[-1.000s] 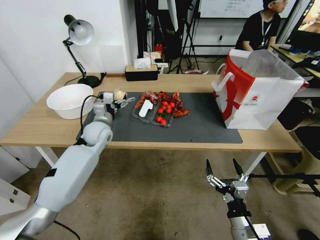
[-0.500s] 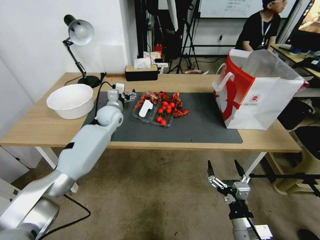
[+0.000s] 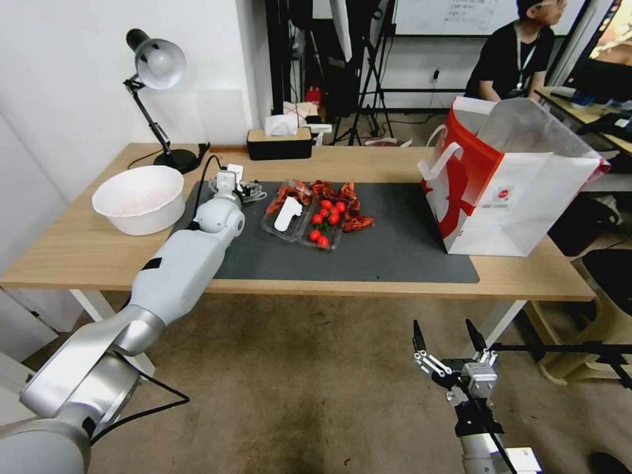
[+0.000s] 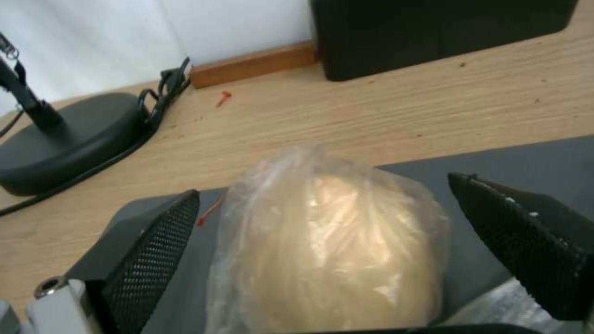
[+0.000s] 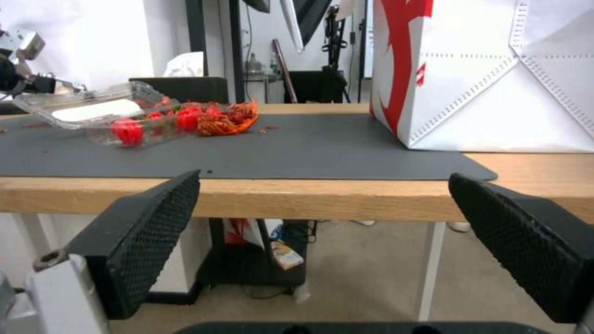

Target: Pick up the trash from the table and place it into the takeout bag.

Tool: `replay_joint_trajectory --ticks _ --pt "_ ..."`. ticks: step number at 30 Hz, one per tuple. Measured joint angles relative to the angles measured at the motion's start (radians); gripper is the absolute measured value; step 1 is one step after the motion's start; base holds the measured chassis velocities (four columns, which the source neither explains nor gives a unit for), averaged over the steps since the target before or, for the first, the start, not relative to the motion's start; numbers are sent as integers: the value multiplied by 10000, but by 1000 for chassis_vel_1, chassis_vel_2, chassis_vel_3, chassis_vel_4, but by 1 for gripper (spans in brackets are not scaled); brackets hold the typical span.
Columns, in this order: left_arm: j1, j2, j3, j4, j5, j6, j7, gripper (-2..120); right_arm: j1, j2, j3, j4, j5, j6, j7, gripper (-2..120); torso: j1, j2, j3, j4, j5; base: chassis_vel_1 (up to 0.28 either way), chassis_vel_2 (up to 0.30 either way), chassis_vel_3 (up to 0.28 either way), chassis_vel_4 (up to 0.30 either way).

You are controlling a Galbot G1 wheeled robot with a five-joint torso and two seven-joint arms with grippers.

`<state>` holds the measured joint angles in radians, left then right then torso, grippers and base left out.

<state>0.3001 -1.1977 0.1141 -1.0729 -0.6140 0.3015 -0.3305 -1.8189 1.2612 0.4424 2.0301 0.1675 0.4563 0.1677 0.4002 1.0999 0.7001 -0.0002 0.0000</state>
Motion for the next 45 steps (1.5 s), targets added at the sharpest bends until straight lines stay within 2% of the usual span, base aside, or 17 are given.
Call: replay_joint_trajectory --ticks 5,9,15,29,32,33,34,35,37,38,42,45 --pt "-249 -115 -6 749 48 108 18 100 4 -25 1 -67 21 37 6 100 -2 0 -1 3 -1 0 0 0 0" --pt "-426 -59 12 1055 -317 324 12 100 145 -187 -24 1 224 -119 5 100 -2 0 -1 1 -1 0 0 0 0" --pt "-575 73 42 1245 -1310 938 32 100 171 -401 106 -7 565 -169 9 100 -1 0 -1 0 -1 0 0 0 0" --pt "-123 45 -485 1037 -1531 1017 238 98 55 -181 -147 -61 280 -166 4 100 -2 1 -2 2 1 0 0 0 0" --pt "-42 92 -557 956 -1497 1023 244 86 24 -185 -145 -61 247 -162 1 100 -2 1 -3 0 0 0 0 0 0" --pt "-42 92 -557 956 -1497 1023 244 86 24 -185 -145 -61 247 -162 1 100 -2 1 -3 0 0 0 0 0 0" --pt "-34 100 -572 955 -1480 1009 244 79 15 -183 -149 -59 232 -161 -1 100 -3 1 -2 0 0 0 0 0 0" --pt "-34 103 -579 955 -1472 1001 244 79 12 -181 -151 -57 222 -161 -3 100 -2 1 -3 1 0 0 0 0 0" --pt "-41 129 -600 964 -1454 937 244 66 -15 -164 -155 -16 195 -158 -4 100 -3 1 -2 1 -1 0 0 0 0" --pt "-41 129 -600 964 -1454 937 244 66 -15 -164 -155 -16 195 -158 -4 100 -3 1 -2 1 -1 0 0 0 0" --pt "-52 157 -666 920 -1408 839 243 48 -63 -159 -144 24 172 -150 -8 100 -2 0 -1 5 -2 0 0 0 0" --pt "-43 164 -688 853 -1349 790 256 40 -69 -163 -137 26 169 -147 -8 100 -2 0 -1 4 -1 0 0 0 0"
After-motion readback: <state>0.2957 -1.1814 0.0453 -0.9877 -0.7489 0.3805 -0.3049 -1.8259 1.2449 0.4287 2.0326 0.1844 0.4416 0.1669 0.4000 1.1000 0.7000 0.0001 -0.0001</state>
